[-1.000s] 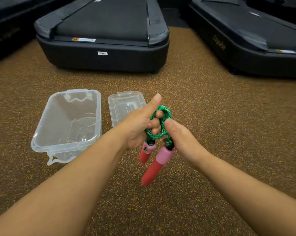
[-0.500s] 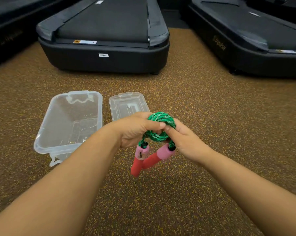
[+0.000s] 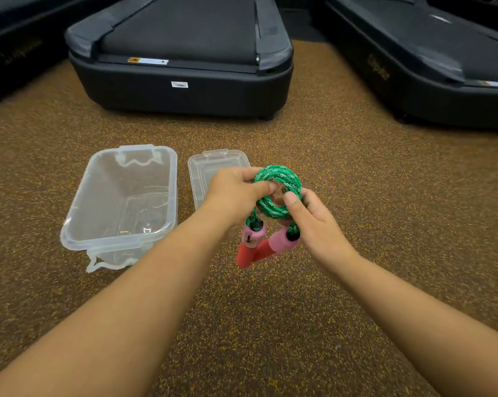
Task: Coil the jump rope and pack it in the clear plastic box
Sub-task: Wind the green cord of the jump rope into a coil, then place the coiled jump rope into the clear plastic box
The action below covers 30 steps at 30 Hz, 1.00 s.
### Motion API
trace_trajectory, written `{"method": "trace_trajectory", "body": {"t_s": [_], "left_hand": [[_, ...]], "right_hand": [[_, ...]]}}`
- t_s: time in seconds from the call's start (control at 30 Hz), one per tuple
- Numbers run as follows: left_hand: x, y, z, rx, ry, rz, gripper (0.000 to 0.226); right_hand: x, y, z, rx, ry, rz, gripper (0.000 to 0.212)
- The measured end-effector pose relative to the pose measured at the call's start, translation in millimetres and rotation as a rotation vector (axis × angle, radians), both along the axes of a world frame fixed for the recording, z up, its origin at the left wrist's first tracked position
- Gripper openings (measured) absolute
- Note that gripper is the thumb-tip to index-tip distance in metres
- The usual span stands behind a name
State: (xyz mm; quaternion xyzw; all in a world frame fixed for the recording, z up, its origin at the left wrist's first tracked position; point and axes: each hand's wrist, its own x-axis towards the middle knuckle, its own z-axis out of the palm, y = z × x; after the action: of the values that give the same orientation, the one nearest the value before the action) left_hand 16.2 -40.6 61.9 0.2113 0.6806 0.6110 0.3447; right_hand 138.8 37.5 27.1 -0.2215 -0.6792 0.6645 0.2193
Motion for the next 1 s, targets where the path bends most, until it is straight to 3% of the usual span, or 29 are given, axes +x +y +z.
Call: {"method": "trace_trajectory", "body": {"t_s": [0.2, 0.47, 0.73, 0.83, 1.0], "left_hand": [[-16.1, -9.6, 16.5, 0.077, -0.155, -0.004, 0.015], [-58.1, -22.0, 51.4, 0.068, -0.106, 0.072, 0.014], [-72.4, -20.3, 71.4, 0.056, -0.152, 0.058, 0.016], [-80.0, -19.0, 82.7, 0.063, -0.168, 0.020, 0.004], [-92.2, -19.5, 89.3, 0.074, -0.208, -0.024, 0.008]], "right_hand": [[-4.9, -13.6, -11.0, -0.093, -0.056, 0.223, 0.053], [-34.0, -30.7, -26.0, -0.094, -0.148, 0.359, 0.052], [-47.9, -40.0, -31.1, -0.106, -0.153, 0.280, 0.071], [-58.8, -41.6, -26.2, -0.029, -0.190, 0.261, 0.066], [-80.2, -40.2, -17.9, -0.003, -0.168, 0.226, 0.035]]}}
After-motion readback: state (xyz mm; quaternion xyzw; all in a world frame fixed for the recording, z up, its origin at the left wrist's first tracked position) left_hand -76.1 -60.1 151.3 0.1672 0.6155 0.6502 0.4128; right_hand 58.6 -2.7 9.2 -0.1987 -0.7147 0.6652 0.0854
